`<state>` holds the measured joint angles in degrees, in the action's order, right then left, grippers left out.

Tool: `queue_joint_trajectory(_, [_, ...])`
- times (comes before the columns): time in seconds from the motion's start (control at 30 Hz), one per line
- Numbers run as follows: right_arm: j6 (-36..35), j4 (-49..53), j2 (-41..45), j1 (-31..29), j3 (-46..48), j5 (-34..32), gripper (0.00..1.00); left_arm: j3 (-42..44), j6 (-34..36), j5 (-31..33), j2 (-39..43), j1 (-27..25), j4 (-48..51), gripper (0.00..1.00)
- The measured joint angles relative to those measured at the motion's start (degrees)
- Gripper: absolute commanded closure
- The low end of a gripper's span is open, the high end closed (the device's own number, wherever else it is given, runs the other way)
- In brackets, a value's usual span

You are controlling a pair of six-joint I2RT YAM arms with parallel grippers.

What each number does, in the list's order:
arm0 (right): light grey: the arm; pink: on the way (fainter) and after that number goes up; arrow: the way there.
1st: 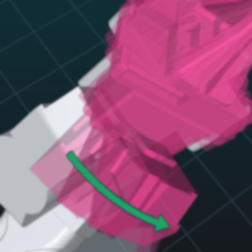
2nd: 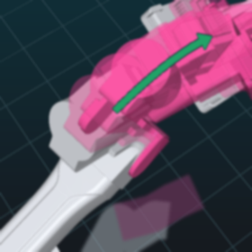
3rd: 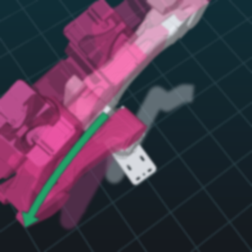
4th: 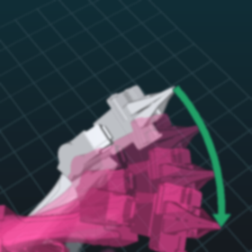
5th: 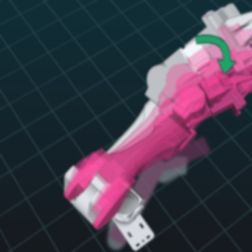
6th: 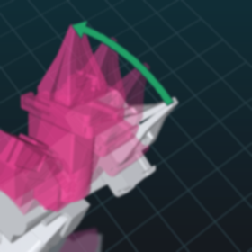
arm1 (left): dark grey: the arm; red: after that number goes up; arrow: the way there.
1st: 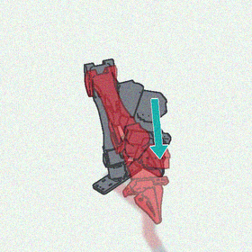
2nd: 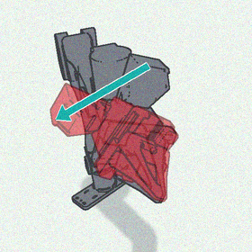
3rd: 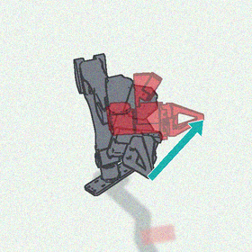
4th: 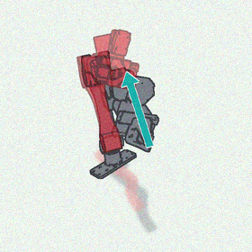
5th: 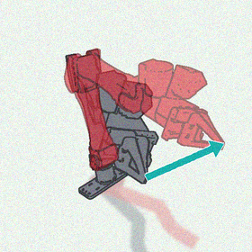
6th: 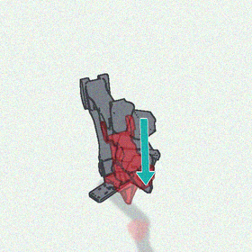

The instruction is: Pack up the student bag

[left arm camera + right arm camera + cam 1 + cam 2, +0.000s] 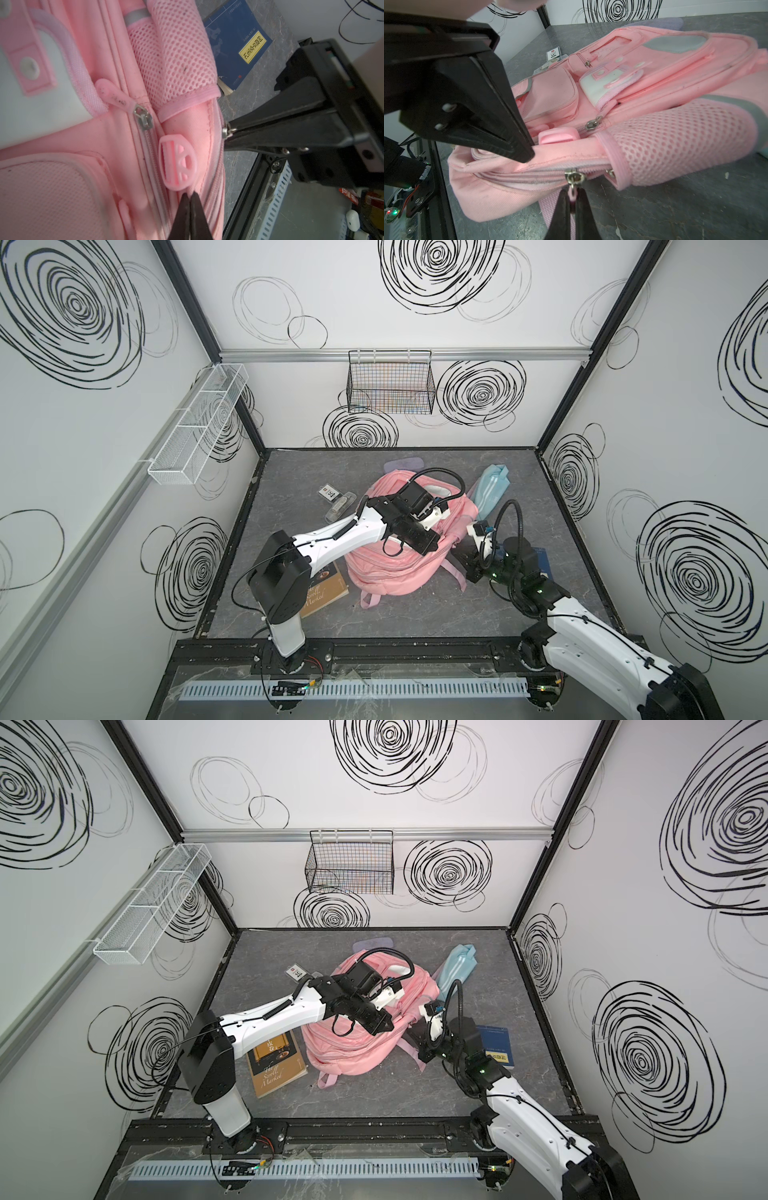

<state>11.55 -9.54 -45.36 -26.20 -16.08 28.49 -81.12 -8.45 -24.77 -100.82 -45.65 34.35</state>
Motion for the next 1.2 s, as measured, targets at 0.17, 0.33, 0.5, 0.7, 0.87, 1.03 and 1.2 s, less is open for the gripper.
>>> queue_joint_trajectory(0.17, [-0.46, 2.25, 0.02, 0.02, -1.46, -0.63, 1.0, 0.0, -3.37, 0.79, 0.0, 0.07, -1.38, 1.0])
queue_joint_trajectory(0.33, [-0.79, 4.39, 0.33, 0.04, -3.15, -0.66, 1.0, 0.0, -7.74, 1.84, 0.44, 0.37, -2.69, 1.0])
queue_joint_trajectory(0.5, [0.04, 6.75, 1.7, -1.92, -3.87, -1.7, 1.0, 0.0, -10.38, 2.25, 0.63, 0.37, -2.73, 1.0])
queue_joint_trajectory(0.7, [1.97, 11.41, 2.91, -6.62, -6.08, -5.92, 1.0, 0.0, -12.28, 2.45, 0.63, 0.26, -2.54, 1.0])
queue_joint_trajectory(0.87, [4.42, 14.19, 1.33, -11.28, -8.2, -9.77, 1.0, 0.0, -14.8, 2.93, 0.66, 0.28, -2.27, 1.0])
queue_joint_trajectory(1.03, [6.6, 13.62, 0.85, -14.03, -8.22, -12.09, 1.0, 0.94, -18.62, 3.15, 2.47, 0.81, -3.13, 1.0])
queue_joint_trajectory(1.2, [6.69, 10.88, 3.13, -14.34, -8.22, -12.35, 1.0, 4.61, -21.73, 2.69, 8.46, 1.95, -7.02, 1.0])
